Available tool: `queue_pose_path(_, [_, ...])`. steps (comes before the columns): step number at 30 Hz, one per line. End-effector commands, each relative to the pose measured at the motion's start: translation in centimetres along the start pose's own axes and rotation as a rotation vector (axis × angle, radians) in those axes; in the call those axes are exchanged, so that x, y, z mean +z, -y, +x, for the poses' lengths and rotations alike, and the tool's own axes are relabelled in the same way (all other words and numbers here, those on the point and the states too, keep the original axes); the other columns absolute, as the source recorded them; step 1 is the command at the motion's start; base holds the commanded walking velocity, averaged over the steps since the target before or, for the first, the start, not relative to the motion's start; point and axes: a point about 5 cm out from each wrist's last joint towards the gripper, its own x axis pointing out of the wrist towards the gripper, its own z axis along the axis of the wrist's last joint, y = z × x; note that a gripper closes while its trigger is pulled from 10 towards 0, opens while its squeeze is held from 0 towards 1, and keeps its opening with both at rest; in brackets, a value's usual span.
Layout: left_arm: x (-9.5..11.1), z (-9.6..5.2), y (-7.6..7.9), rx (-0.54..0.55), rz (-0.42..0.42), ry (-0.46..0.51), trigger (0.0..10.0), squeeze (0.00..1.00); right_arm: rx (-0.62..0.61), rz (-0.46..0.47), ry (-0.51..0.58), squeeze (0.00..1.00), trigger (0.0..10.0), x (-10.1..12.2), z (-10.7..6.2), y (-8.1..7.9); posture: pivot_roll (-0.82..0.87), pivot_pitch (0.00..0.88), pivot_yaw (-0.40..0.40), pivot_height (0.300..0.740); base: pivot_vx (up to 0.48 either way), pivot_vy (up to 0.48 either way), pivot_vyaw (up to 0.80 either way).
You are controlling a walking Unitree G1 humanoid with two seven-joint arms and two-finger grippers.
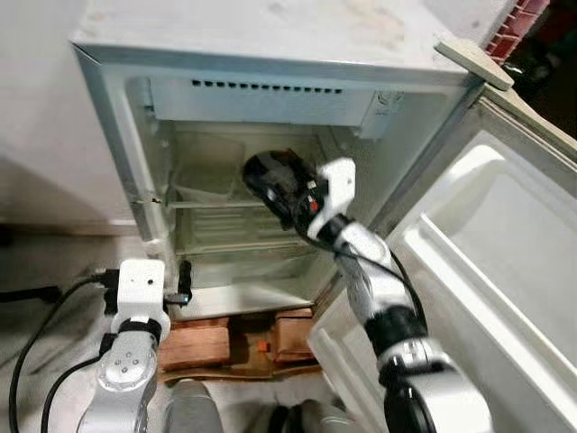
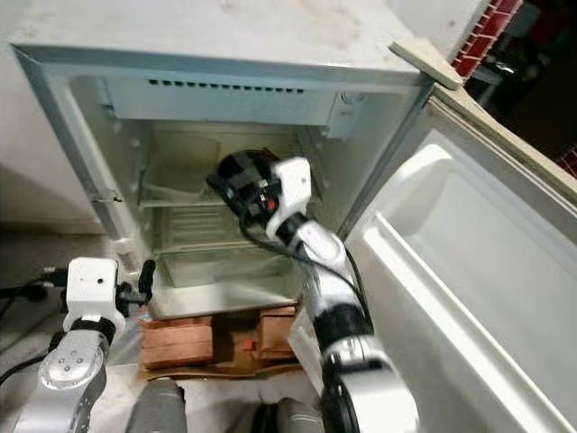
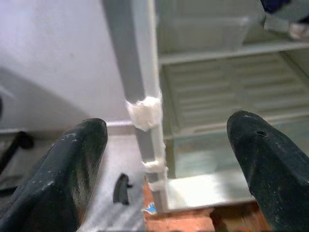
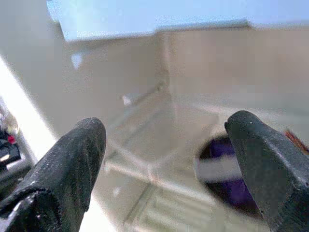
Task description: Restocking fridge
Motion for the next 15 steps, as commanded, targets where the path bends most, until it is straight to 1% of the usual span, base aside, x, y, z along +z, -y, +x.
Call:
queue_pose_path(1, [-0.3, 0.0, 0.3, -0.027, 0.0, -0.003, 10.0, 0.0, -0.042, -0.023, 0.021, 0.0, 10.0, 0.9, -0.5, 0.5, 0.27, 0.0, -0.128, 0.74, 0.0, 0.0, 0.0])
queue_pose_path(2, [-0.3, 0.3, 0.4, -0.042, 0.019, 0.005, 10.0, 0.0, -0.059, -0.025, 0.017, 0.0, 10.0, 0.8, -1.4, 0.5, 0.27, 0.0, -0.124, 0.74, 0.0, 0.0, 0.0])
queue_pose_path(5, [-0.1, 0.7, 0.4, -0.054, 0.036, 0.019, 10.0, 0.0, -0.06, -0.047, 0.011, 0.0, 10.0, 1.0, -2.5, 0.5, 0.25, 0.0, -0.116, 0.74, 0.0, 0.0, 0.0])
queue_pose_path(6, [-0.1, 1.0, 0.4, -0.058, 0.035, 0.025, 10.0, 0.0, -0.051, -0.077, -0.002, 0.0, 10.0, 1.2, -3.3, 0.4, 0.24, 0.0, -0.108, 0.74, 0.0, 0.0, 0.0])
queue_pose_path(7, [0.0, 1.1, 0.4, -0.062, 0.036, 0.028, 10.0, 0.0, -0.047, -0.088, -0.009, 0.0, 10.0, 1.3, -3.7, 0.4, 0.23, 0.0, -0.104, 0.74, 0.0, 0.0, 0.0])
queue_pose_path(9, [0.1, 1.2, 0.7, -0.078, 0.034, 0.035, 10.0, 0.0, -0.042, -0.106, -0.032, 0.0, 10.0, 1.3, -4.6, 0.4, 0.21, 0.0, -0.099, 0.74, -0.278, 0.0, 0.0])
queue_pose_path(13, [0.0, 1.3, 1.2, -0.111, 0.045, 0.047, 10.0, 0.0, -0.069, -0.096, -0.064, 0.0, 10.0, 0.7, -5.3, 0.1, 0.21, 0.0, -0.097, 0.74, -0.282, 0.0, 0.0])
queue_pose_path(15, [0.2, 1.4, 1.4, -0.114, 0.05, 0.054, 10.0, 0.0, -0.108, -0.082, -0.066, 0.0, 10.0, 0.4, -5.4, 0.0, 0.21, 0.0, -0.1, 0.74, -0.287, 0.0, 0.0])
